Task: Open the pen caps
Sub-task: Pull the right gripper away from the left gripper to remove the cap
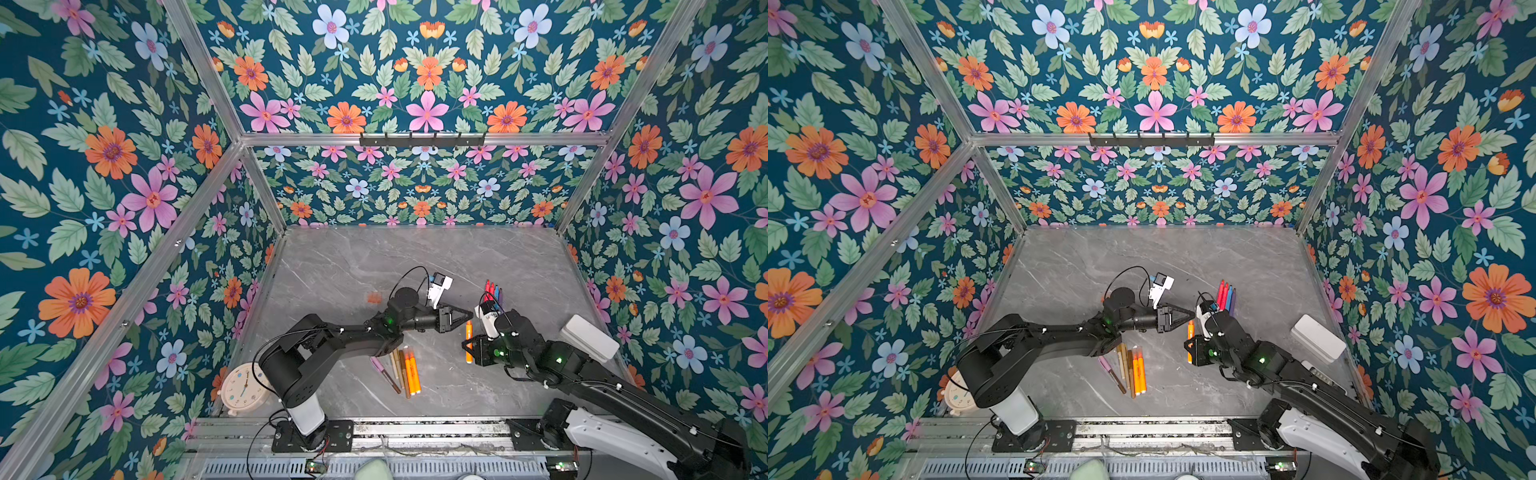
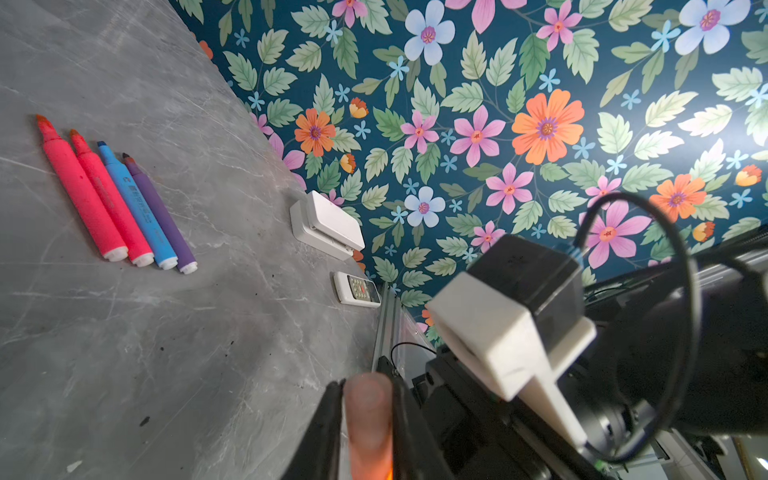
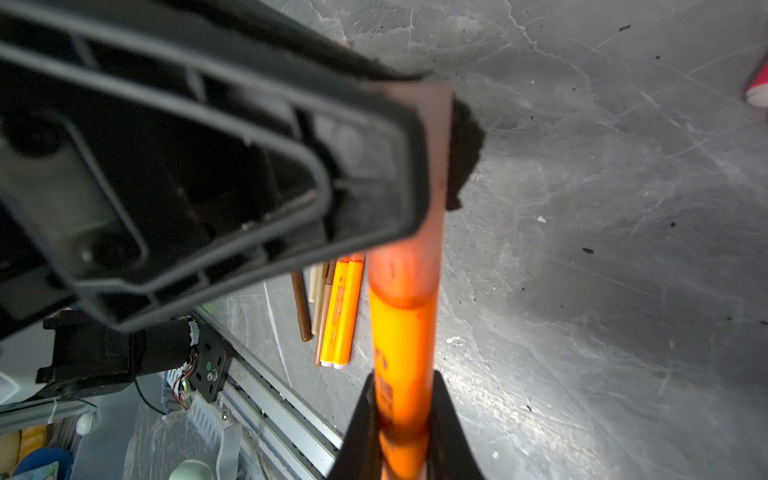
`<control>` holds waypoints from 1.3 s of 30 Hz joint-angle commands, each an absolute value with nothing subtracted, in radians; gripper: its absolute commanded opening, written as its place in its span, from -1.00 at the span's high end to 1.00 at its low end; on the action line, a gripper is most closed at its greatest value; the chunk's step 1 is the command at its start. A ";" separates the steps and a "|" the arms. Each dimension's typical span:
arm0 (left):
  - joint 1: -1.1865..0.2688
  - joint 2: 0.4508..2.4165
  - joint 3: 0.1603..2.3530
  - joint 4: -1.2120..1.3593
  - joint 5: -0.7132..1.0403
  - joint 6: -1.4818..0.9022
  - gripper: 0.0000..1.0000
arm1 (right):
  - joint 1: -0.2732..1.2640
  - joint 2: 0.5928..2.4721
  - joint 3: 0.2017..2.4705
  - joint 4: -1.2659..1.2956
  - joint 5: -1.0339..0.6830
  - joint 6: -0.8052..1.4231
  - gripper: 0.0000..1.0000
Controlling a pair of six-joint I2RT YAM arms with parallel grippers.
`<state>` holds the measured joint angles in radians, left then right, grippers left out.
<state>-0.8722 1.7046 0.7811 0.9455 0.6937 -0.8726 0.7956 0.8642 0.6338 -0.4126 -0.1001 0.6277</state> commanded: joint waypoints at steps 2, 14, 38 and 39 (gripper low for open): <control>-0.884 1.713 0.782 0.971 0.706 -0.864 0.37 | 0.796 0.857 0.635 -0.411 -0.089 0.624 1.00; -0.888 1.673 0.777 0.923 0.646 -0.823 0.96 | 0.795 0.851 0.611 -0.404 -0.112 0.638 1.00; -0.604 1.652 0.831 0.902 0.583 -0.937 1.00 | 0.897 0.850 0.399 -0.283 -0.082 0.797 1.00; -0.597 1.644 0.841 0.823 0.564 -0.904 1.00 | 0.897 0.826 0.409 -0.332 -0.049 0.803 1.00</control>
<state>-0.6079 1.6520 0.8257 0.8772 0.5831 -0.9382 0.8944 0.8577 0.3973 -0.2668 -0.1162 0.7799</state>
